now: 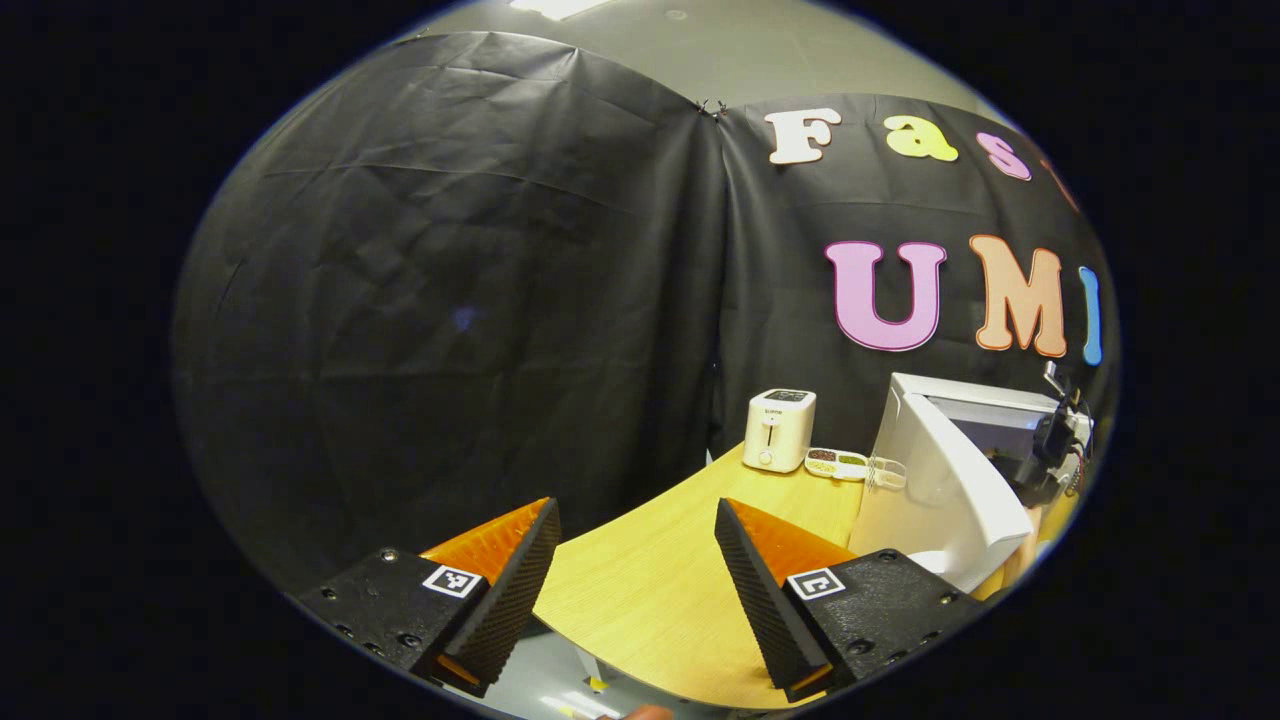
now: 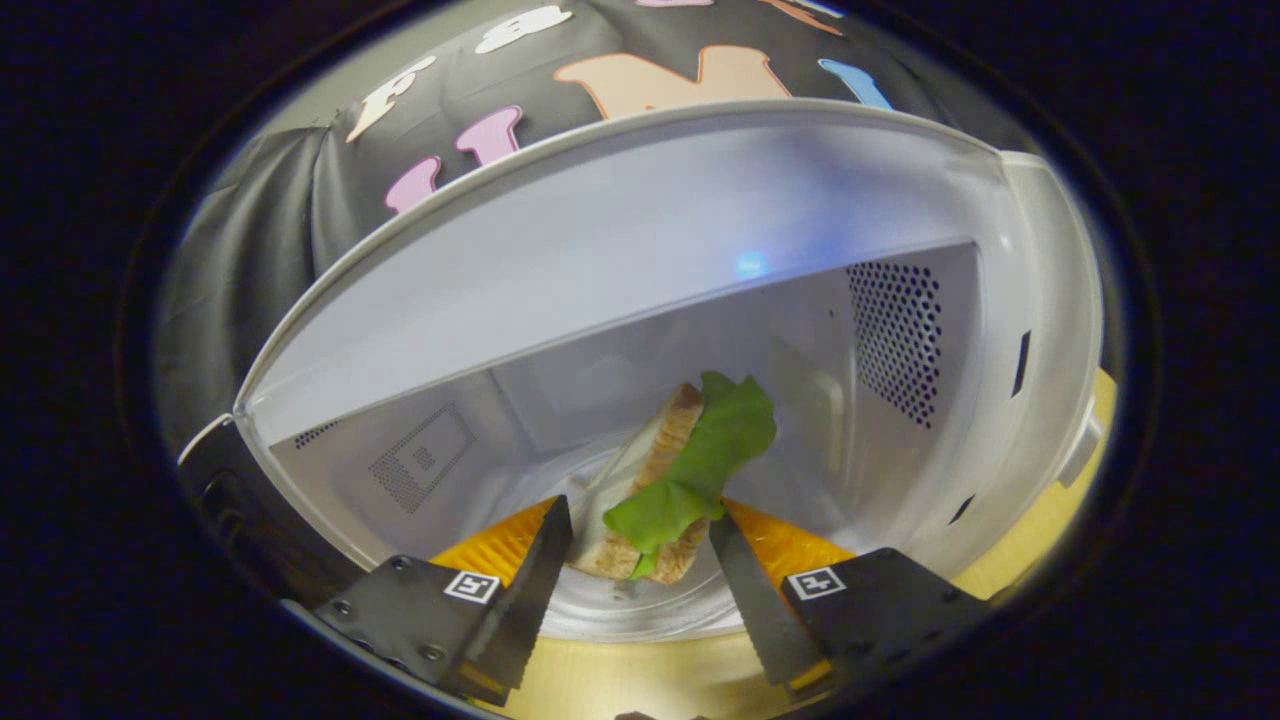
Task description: Open the microwave oven with the left hand, put the food in, and close the microwave oven.
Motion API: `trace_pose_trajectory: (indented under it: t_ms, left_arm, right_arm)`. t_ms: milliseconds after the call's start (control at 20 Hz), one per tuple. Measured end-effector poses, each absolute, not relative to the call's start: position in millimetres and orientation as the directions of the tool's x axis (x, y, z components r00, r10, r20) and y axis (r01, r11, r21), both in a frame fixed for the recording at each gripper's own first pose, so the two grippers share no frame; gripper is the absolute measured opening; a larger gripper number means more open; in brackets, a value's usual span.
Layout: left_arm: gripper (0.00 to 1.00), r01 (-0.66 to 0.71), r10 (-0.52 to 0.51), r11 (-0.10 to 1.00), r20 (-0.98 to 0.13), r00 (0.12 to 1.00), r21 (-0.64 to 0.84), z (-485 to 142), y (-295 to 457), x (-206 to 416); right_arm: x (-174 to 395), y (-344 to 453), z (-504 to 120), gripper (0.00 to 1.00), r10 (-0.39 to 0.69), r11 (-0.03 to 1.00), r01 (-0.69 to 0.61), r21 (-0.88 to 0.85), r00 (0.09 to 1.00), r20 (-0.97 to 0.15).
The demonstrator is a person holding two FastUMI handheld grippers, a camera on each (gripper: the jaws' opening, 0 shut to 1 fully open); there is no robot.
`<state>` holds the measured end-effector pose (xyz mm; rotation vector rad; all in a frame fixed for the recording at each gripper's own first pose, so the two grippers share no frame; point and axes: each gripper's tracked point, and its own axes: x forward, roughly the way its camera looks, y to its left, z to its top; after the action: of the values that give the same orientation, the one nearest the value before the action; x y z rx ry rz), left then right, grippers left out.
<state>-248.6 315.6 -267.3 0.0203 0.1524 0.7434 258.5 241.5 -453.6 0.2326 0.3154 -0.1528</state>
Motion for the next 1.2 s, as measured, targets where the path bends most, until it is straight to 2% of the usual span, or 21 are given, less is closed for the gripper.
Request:
trace_pose_trajectory:
  t_ms: [50,100,150,200,250,300,350,400,750,900,950,1050,1100,1150,1200]
  left_arm:
    - [0.95,-0.671,0.674,0.738,-0.127,0.728,0.071,-265.5,314.7,-248.9]
    - [0.95,-0.671,0.674,0.738,-0.124,0.728,0.070,-265.0,314.2,-249.9]
    - [0.91,-0.671,0.674,0.738,-0.122,0.729,0.071,-264.3,314.3,-249.8]
    - [0.95,-0.671,0.674,0.738,-0.121,0.729,0.069,-264.1,314.1,-250.3]
    - [0.91,-0.670,0.673,0.739,-0.121,0.730,0.069,-264.2,314.0,-249.6]
    - [0.95,-0.669,0.672,0.740,-0.123,0.730,0.068,-265.2,313.5,-250.1]
    - [0.91,-0.668,0.670,0.741,-0.124,0.731,0.067,-265.4,313.4,-250.1]
    - [0.95,-0.666,0.668,0.743,-0.127,0.733,0.066,-265.9,313.0,-250.1]
    - [0.95,-0.660,0.664,0.748,-0.118,0.739,0.076,-261.9,310.2,-255.1]
    - [0.95,-0.649,0.655,0.756,-0.109,0.748,0.091,-259.3,306.1,-257.1]
    - [0.95,-0.642,0.648,0.761,-0.107,0.754,0.090,-258.3,304.3,-257.4]
    - [0.95,-0.635,0.641,0.767,-0.102,0.760,0.091,-256.4,303.3,-259.2]
    - [0.91,-0.632,0.638,0.770,-0.099,0.764,0.090,-256.9,303.7,-259.6]
    - [0.91,-0.629,0.635,0.772,-0.100,0.766,0.086,-257.5,304.1,-260.1]
    - [0.95,-0.629,0.634,0.774,-0.099,0.767,0.079,-258.7,304.9,-261.6]
  right_arm:
    - [257.7,232.9,-448.7,0.89,-0.151,0.964,0.208,0.166,0.940,-0.306]
    - [258.3,222.9,-441.1,0.98,-0.189,0.965,0.230,0.126,0.943,-0.274]
    - [258.1,215.0,-433.3,0.98,-0.212,0.964,0.244,0.105,0.945,-0.249]
    - [258.0,210.4,-428.1,0.98,-0.216,0.963,0.247,0.108,0.947,-0.239]
    - [257.9,209.2,-424.8,0.98,-0.205,0.963,0.239,0.126,0.950,-0.237]
    - [258.1,210.6,-420.3,0.91,-0.190,0.963,0.227,0.143,0.953,-0.234]
    - [256.4,212.8,-414.9,0.91,-0.181,0.965,0.217,0.147,0.957,-0.227]
    - [255.1,213.2,-410.1,0.91,-0.180,0.966,0.214,0.144,0.959,-0.219]
    - [240.9,238.8,-393.0,0.91,-0.107,0.983,0.134,0.126,0.972,-0.208]
    - [220.9,252.4,-404.1,0.92,-0.052,0.996,0.070,0.064,0.969,-0.241]
    - [211.7,253.4,-399.3,0.97,-0.040,0.998,0.052,0.046,0.972,-0.232]
    - [190.9,251.0,-391.8,0.97,-0.008,1.000,0.013,0.022,0.976,-0.219]
    - [178.6,249.7,-387.1,0.92,0.015,1.000,-0.010,0.025,0.976,-0.216]
    - [165.8,246.4,-380.4,0.92,0.041,0.999,-0.036,0.030,0.977,-0.211]
    - [152.5,241.8,-372.4,0.92,0.057,0.998,-0.051,0.035,0.978,-0.201]
